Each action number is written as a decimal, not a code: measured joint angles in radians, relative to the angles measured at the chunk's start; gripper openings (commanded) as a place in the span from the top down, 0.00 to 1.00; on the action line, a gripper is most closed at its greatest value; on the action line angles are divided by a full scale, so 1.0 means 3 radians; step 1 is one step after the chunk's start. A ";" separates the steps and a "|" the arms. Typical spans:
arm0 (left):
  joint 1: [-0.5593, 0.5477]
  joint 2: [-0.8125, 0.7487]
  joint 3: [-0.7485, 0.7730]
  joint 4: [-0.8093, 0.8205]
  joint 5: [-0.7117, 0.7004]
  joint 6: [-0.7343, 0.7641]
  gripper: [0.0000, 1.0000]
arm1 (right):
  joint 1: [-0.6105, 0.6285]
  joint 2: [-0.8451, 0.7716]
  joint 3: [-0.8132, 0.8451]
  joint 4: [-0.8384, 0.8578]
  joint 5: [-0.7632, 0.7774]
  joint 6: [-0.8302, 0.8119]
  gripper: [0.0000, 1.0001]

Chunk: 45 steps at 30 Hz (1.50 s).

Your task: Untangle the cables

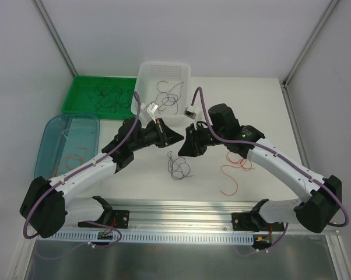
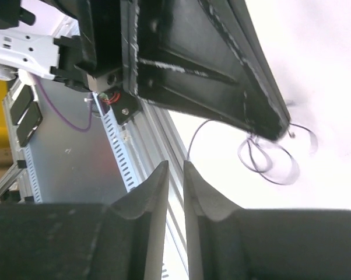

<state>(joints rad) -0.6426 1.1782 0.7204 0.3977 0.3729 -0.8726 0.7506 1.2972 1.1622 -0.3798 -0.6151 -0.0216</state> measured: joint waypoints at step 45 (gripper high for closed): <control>-0.1134 0.1742 0.0912 -0.2524 -0.2045 0.0649 1.00 | 0.0000 -0.1466 -0.0978 -0.0890 0.2295 0.0134 0.03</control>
<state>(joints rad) -0.9829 1.7008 0.9939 -0.3595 -0.2405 -0.6781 0.7506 0.8574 0.8688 -0.6468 0.0734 0.0185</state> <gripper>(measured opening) 0.077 0.969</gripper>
